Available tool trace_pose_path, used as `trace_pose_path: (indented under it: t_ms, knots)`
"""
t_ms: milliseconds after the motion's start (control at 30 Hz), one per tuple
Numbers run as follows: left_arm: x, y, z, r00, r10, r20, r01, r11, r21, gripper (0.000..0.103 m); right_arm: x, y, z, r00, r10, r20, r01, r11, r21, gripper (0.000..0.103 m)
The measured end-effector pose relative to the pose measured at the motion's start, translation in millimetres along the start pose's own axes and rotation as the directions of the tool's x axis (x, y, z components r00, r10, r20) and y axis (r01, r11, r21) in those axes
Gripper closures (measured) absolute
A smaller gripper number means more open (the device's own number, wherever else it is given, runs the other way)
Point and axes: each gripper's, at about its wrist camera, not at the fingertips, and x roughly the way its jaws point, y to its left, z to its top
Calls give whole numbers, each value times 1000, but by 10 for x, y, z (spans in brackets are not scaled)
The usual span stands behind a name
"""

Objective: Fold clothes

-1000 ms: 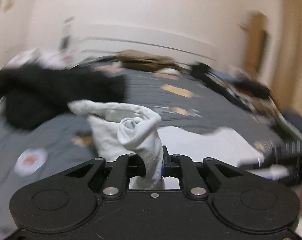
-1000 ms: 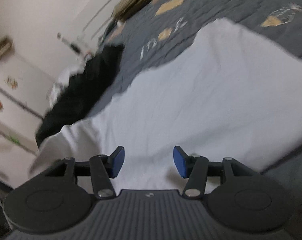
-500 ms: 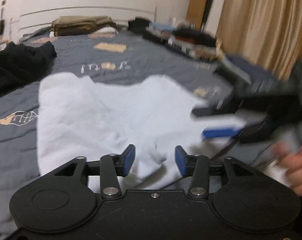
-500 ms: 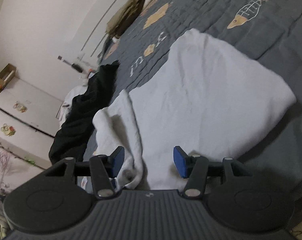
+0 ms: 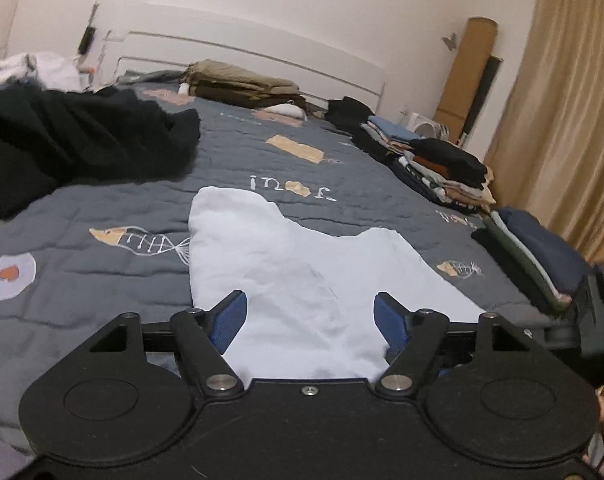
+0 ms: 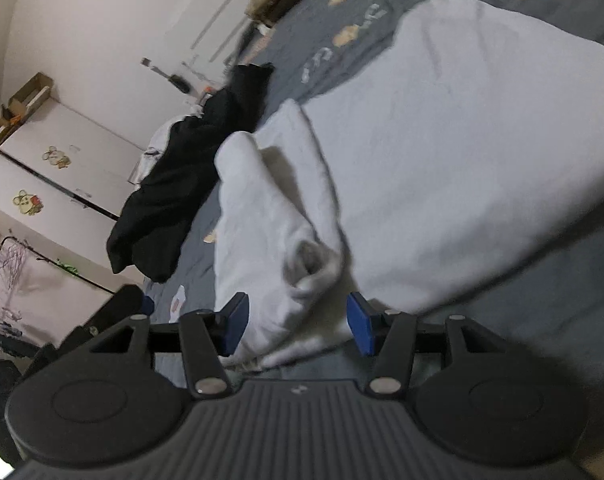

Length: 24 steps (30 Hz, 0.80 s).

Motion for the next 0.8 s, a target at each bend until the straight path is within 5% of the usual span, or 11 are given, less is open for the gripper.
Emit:
trace_pose_path:
  t_ms: [200,300,500,567,600,700,800]
  knots:
    - [-127,127,-49,1000,13,-2,-13,1000,2,33,197,-21,27,999,-3,40,1,999,52,51]
    - [-156,204,-54,1000,26,-3,-26,1000,-1,33,225,40,36,998,46,51,-48,998,34,65]
    - [-175,269,-62,999,52,-12,-52,999,4,33,394,-3,38,999,-24,21,23,999,42,60]
    - [-166,246,-75,998,54,-21,-54,998,27,33,414,1,25,999,-19,27,18,999,33,71]
    - [-160,219,-86,998,56,-27,-54,997,48,33,403,-7,24,999,-10,34,8,999,44,85]
    - [-114,76,-159,996,73,-60,-61,982,177,33,322,-22,50,998,18,68,-24,996,81,89]
    - [-58,-117,-270,992,94,-89,-56,931,360,33,189,1,119,993,35,117,-45,995,88,89]
